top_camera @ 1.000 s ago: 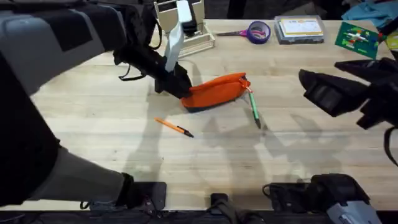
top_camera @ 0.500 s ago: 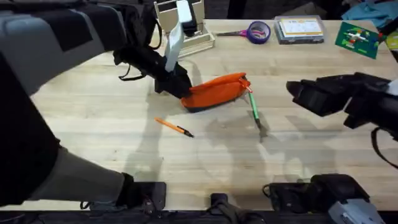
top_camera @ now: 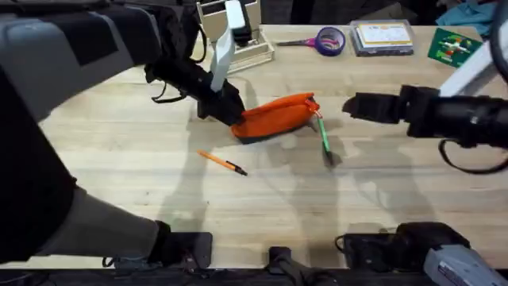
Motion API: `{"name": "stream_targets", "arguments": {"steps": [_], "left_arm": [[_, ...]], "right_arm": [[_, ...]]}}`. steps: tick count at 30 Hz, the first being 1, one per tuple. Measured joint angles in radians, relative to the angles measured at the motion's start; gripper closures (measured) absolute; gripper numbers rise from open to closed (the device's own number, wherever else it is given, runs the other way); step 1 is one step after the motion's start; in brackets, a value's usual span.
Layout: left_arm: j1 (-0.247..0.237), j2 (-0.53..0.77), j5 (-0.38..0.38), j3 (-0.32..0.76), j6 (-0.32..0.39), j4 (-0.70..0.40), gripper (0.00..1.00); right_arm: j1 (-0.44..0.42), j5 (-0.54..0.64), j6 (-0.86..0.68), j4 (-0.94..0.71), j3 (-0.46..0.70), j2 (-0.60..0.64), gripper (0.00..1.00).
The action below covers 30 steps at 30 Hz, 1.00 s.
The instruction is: Unzip the bag, pick up the pens from the table one at a time and place them inside, then zip the bag closed.
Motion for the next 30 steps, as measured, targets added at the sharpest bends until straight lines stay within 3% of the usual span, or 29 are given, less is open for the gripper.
{"name": "stream_targets", "arguments": {"steps": [9, 21, 30], "left_arm": [[0.000, 0.000, 0.000, 0.000, 0.000, 0.001, 0.958], [0.000, 0.000, 0.000, 0.000, 0.000, 0.001, 0.958], [0.000, 0.000, 0.000, 0.000, 0.000, 0.001, 0.958]], "right_arm": [[0.008, -0.007, 0.052, 0.016, 0.000, 0.192, 0.004], [0.153, -0.008, 0.052, 0.228, 0.000, 0.377, 0.004], [0.190, -0.008, 0.052, 0.319, 0.000, 0.479, 0.004]]}}
